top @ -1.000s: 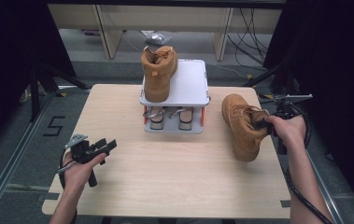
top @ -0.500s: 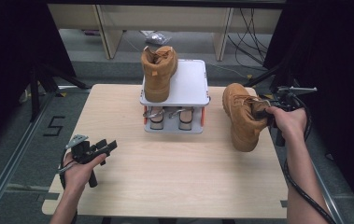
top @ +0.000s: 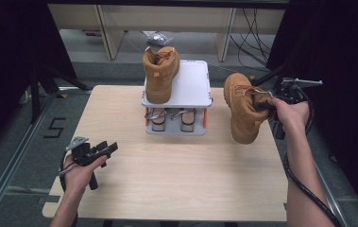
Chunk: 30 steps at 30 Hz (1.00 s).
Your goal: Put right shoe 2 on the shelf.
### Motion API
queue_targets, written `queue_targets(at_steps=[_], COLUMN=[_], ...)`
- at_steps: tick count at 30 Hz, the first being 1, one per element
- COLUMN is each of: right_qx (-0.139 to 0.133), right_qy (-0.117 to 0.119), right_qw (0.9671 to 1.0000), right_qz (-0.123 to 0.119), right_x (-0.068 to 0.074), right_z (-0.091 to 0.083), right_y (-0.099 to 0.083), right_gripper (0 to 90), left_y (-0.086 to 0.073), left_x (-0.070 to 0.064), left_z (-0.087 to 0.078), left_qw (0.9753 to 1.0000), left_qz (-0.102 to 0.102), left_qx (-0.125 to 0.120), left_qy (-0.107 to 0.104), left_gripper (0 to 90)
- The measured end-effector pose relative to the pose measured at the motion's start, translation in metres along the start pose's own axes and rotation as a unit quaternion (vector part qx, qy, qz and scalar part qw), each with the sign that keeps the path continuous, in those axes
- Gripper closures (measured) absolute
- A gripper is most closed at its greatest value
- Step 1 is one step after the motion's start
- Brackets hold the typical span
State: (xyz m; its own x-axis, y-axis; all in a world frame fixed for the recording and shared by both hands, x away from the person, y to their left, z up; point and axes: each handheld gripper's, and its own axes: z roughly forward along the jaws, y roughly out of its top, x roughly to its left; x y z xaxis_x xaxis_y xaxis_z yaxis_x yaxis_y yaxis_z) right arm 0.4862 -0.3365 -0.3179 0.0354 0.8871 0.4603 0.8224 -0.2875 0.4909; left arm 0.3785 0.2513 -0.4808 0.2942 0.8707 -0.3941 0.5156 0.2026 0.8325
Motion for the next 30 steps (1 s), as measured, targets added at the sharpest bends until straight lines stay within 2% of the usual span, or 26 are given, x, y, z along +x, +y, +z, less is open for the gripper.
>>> queue_targets(at_steps=[1,3,6,11,14,15,23,24,25,26,29,30], right_qx=[-0.004,-0.014,-0.004,-0.012,-0.012,-0.022,-0.034,-0.03,-0.035,-0.034,-0.034,-0.032], right_qy=[0.01,0.034,0.008,0.022,0.018,0.049,0.047,0.03,0.059,0.052,0.056,0.044], right_qw=[0.9999,0.9993,0.9999,0.9996,0.9997,0.9985,0.9982,0.999,0.9975,0.998,0.9977,0.9984], right_qz=[0.01,0.004,0.014,0.011,0.009,0.013,0.017,0.016,0.019,0.016,0.017,0.016], right_x=[0.003,0.003,0.009,0.015,0.019,0.018,0.026,0.028,0.027,0.029,0.034,0.035], right_z=[0.001,0.001,0.0,-0.001,-0.001,-0.001,-0.001,-0.002,-0.003,-0.002,-0.003,-0.004], right_y=[0.001,0.003,0.007,0.01,0.012,0.012,0.019,0.021,0.022,0.022,0.026,0.026], right_gripper=[84.5,84.5,84.3,84.3,84.2,84.2,84.1,84.0,84.0,84.0,83.9,83.9], left_y=[0.0,0.0,0.0,0.0,0.001,0.001,0.001,0.001,0.001,0.001,0.001,0.001], left_x=[0.0,0.0,0.001,0.001,0.0,0.0,0.001,0.001,0.001,0.001,0.001,0.0], left_z=[0.0,0.0,0.0,0.0,-0.001,-0.001,-0.001,-0.001,-0.001,-0.001,-0.001,-0.001], left_qw=[1.0,1.0,1.0,1.0,1.0,1.0,1.0,1.0,1.0,1.0,1.0,1.0], left_qz=[0.0,-0.001,-0.001,-0.002,0.0,-0.001,-0.001,-0.001,-0.001,-0.002,-0.001,-0.001], left_qx=[0.0,-0.001,-0.001,-0.001,-0.001,-0.001,-0.004,-0.004,-0.003,-0.004,-0.002,-0.002], left_qy=[0.0,-0.001,-0.001,-0.001,0.0,0.0,0.001,0.001,0.002,0.001,0.001,0.001], left_gripper=[45.6,45.6,45.6,45.7,45.7,45.7,45.7,45.7,45.7,45.7,45.7,45.7])
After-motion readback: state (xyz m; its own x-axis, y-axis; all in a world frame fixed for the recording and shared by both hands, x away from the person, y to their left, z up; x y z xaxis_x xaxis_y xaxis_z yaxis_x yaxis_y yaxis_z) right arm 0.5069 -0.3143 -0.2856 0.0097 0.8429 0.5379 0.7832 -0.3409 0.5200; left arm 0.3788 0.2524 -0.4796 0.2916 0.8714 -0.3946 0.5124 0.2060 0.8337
